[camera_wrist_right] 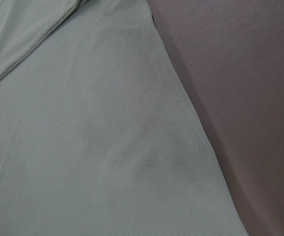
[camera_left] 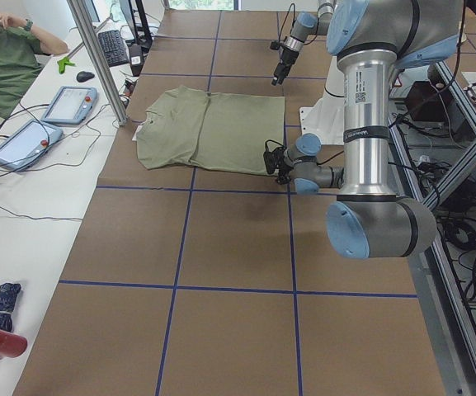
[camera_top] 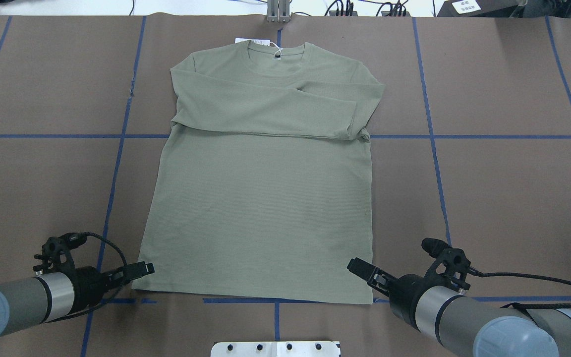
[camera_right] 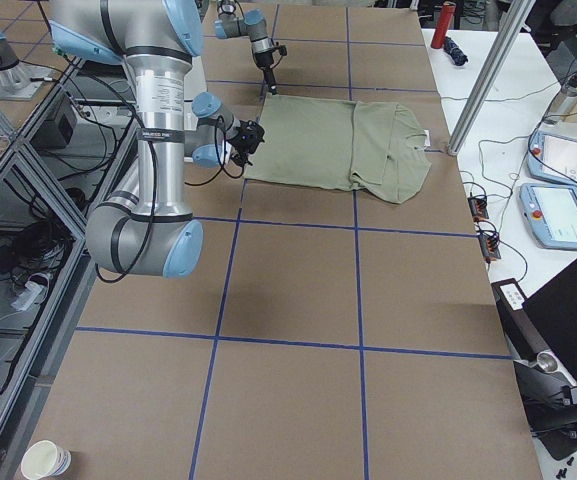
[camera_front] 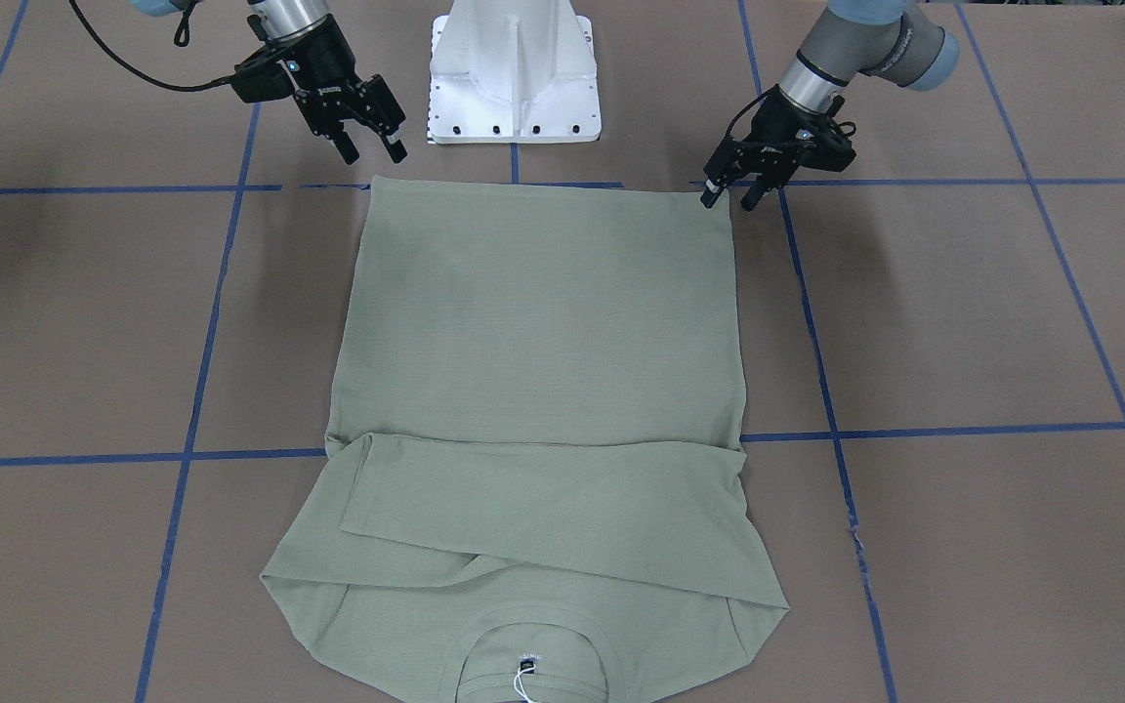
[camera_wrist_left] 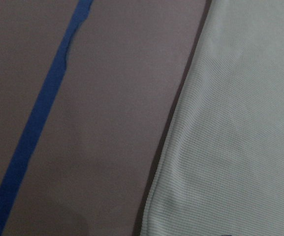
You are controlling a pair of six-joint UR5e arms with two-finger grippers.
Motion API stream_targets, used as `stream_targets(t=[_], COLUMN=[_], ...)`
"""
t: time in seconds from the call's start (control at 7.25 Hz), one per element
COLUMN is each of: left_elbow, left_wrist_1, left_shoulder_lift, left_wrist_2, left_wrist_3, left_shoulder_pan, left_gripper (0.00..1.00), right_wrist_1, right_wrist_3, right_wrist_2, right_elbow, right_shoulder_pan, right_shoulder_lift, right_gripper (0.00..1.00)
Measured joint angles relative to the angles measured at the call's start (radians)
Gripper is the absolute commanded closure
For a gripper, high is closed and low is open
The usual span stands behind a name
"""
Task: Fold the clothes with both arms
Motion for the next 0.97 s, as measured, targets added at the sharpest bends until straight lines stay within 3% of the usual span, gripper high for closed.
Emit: stream_targets(t=[0.28,0.41,0.69,0.97], left_elbow=[-0.001,-0.001,0.000,0.001], left_wrist_1=[0.000,0.000,0.000,0.000], left_shoulder_lift=[-0.016,-0.020,-0.022,-0.022], left_wrist_2=[-0.003,-0.004,-0.004,-0.003], left_wrist_3=[0.000,-0.001,-0.001,-0.002], left_shoulder_pan=[0.007,0.009,0.014,0.025], left_gripper=[0.15,0.25,0.69,1.00], right_wrist_1=[0.000,0.000,0.001,0.000], right_wrist_3=[0.000,0.000,0.001,0.001], right_wrist_2=[0.000,0.000,-0.001,0.000], right_elbow=[0.001,0.001,0.001,-0.001], right_shoulder_pan=[0.000,0.000,-0.001,-0.001], right_shoulder_lift=[0.000,0.001,0.000,0.000], right_gripper=[0.00,0.00,0.00,0.00])
